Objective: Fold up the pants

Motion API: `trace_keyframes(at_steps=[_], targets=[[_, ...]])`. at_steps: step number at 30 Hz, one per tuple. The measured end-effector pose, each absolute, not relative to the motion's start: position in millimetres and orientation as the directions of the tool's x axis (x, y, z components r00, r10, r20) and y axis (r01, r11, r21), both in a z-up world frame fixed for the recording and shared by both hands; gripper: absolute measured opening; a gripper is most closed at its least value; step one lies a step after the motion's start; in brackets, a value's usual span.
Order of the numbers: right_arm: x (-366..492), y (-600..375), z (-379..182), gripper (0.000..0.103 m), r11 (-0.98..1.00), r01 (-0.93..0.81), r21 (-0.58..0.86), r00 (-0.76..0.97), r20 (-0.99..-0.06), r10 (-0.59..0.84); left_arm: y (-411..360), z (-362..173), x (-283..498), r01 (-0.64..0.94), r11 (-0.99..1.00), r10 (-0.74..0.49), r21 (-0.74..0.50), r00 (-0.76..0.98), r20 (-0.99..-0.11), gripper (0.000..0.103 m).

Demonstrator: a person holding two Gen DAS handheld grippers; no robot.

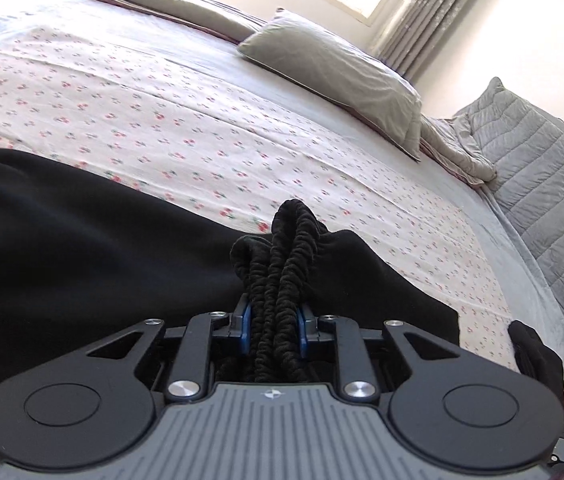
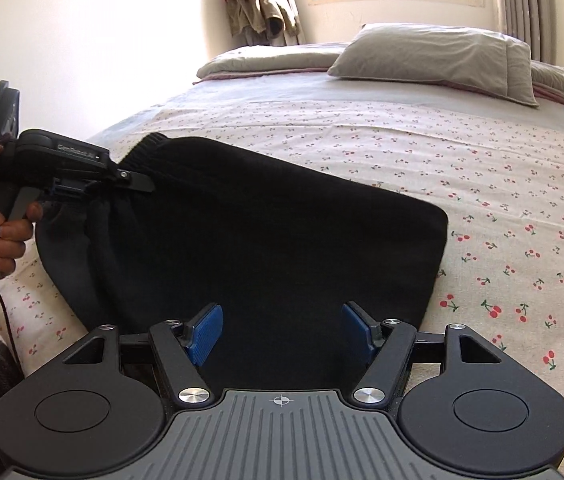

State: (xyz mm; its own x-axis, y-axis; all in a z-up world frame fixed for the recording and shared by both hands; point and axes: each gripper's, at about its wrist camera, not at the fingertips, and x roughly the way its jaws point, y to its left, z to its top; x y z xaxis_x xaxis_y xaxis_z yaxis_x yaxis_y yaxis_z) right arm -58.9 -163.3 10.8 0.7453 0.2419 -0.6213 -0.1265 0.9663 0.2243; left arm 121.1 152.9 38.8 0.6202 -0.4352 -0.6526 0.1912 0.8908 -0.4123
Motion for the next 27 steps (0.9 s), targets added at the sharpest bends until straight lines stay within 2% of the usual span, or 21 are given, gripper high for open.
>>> trace_keyframes(at_steps=[7, 11, 16, 19, 23, 25, 26, 27], targets=[[-47, -160, 3, 0.067, 0.964, -0.112, 0.243, 0.719, -0.650, 0.247, 213, 50, 134, 0.045, 0.948, -0.260, -0.316, 0.684, -0.681, 0.021], [-45, -159, 0, 0.067, 0.960, -0.107, 0.258, 0.711, -0.656, 0.255, 234, 41, 144, -0.004, 0.925, -0.285, -0.380, 0.654, -0.700, 0.021], [-41, -159, -3, 0.067, 0.959, -0.095, 0.268, 0.704, -0.663, 0.255, 247, 42, 141, -0.025, 0.936, -0.238, -0.352, 0.692, -0.682, 0.021], [-39, -160, -5, 0.067, 0.955, -0.092, 0.282, 0.699, -0.665, 0.264, 250, 36, 143, -0.040, 0.953, -0.193, -0.301, 0.686, -0.702, 0.022], [-36, -161, -10, 0.067, 0.950, -0.092, 0.298, 0.682, -0.677, 0.278, 240, 24, 145, -0.018, 0.975, -0.153, -0.223, 0.674, -0.723, 0.031], [-35, -160, -10, 0.067, 0.950, -0.090, 0.298, 0.677, -0.681, 0.278, 232, 32, 136, -0.008, 0.982, -0.130, -0.188, 0.696, -0.706, 0.048], [-35, -160, -10, 0.067, 0.950, -0.092, 0.300, 0.677, -0.681, 0.281, 228, 37, 130, -0.001, 0.985, -0.118, -0.170, 0.714, -0.690, 0.066], [-35, -160, -9, 0.067, 0.948, -0.095, 0.303, 0.677, -0.679, 0.285, 223, 42, 124, 0.012, 0.988, -0.112, -0.152, 0.734, -0.669, 0.075]])
